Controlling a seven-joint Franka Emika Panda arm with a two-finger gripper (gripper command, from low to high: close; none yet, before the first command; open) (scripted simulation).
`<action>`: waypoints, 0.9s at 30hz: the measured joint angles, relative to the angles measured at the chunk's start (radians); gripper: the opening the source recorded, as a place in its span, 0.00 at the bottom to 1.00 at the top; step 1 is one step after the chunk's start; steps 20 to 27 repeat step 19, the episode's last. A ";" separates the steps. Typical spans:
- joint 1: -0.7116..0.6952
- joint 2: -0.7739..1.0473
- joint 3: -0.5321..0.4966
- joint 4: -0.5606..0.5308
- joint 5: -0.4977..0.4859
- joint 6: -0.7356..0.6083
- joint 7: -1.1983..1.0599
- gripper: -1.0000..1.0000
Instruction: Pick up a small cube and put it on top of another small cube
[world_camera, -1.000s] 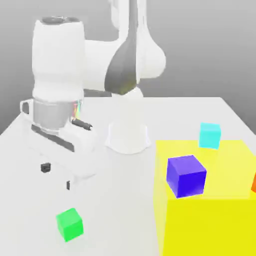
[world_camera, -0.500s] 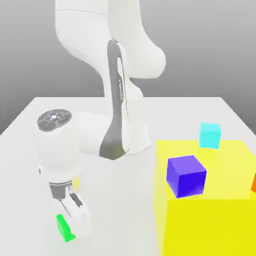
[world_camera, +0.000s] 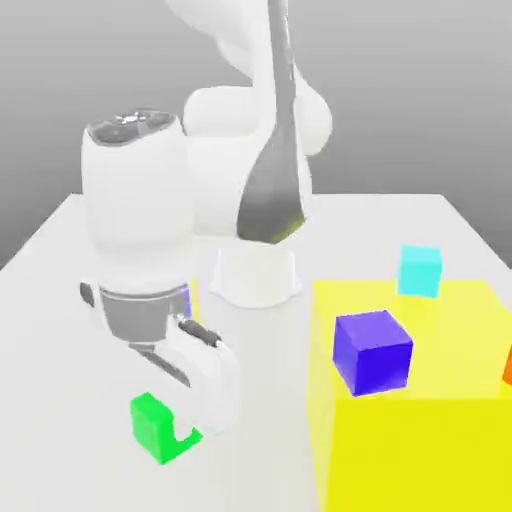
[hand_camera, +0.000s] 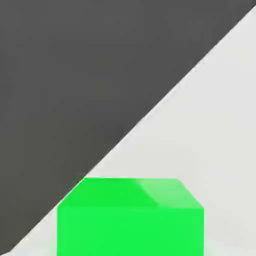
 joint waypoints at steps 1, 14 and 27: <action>0.028 -0.006 0.023 0.036 0.001 -0.042 -0.011 0.00; 0.349 -0.020 0.182 0.323 -0.093 -0.426 -0.059 0.00; 0.351 0.008 0.181 0.283 -0.108 -0.364 -0.049 1.00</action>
